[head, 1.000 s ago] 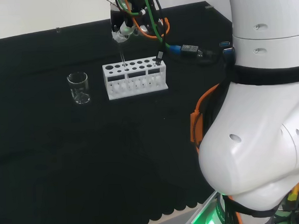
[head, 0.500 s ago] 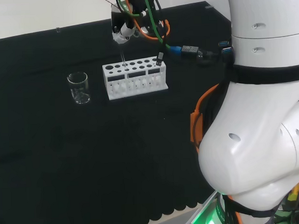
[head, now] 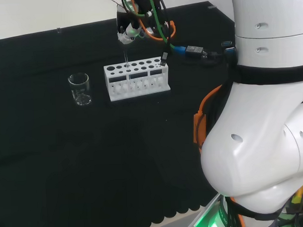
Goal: Put the glass rod back on the white test tube rack.
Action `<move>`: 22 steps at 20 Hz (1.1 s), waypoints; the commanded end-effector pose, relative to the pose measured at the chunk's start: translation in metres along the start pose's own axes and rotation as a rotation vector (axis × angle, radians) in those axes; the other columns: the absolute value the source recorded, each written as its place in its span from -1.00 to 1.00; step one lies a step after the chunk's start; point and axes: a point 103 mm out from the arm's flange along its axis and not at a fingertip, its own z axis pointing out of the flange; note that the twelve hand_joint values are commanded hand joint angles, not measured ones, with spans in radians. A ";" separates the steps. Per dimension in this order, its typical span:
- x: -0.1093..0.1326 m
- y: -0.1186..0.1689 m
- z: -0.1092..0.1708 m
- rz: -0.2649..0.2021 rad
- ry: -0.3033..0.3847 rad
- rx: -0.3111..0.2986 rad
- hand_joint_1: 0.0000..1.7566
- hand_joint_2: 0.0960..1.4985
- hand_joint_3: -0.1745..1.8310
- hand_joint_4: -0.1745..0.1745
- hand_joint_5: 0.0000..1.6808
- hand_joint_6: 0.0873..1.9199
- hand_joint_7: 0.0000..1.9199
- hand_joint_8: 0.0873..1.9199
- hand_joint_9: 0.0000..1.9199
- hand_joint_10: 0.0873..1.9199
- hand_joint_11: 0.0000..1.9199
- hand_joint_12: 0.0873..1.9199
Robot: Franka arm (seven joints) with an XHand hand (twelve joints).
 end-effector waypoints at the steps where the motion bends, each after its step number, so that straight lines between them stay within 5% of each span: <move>1: -0.003 -0.001 -0.003 0.011 0.032 0.000 0.38 0.41 -1.00 -1.00 0.48 -0.46 0.81 -0.66 0.93 -0.70 0.76 -0.31; 16: -0.001 -0.001 0.007 0.010 0.040 0.077 0.41 0.22 -1.00 -1.00 0.08 -0.25 0.87 -0.79 1.00 -0.84 0.96 -0.54; 22: -0.001 0.001 0.006 0.017 0.034 0.098 0.39 0.19 -1.00 -1.00 -0.16 -0.22 0.89 -0.85 1.00 -0.83 1.00 -0.48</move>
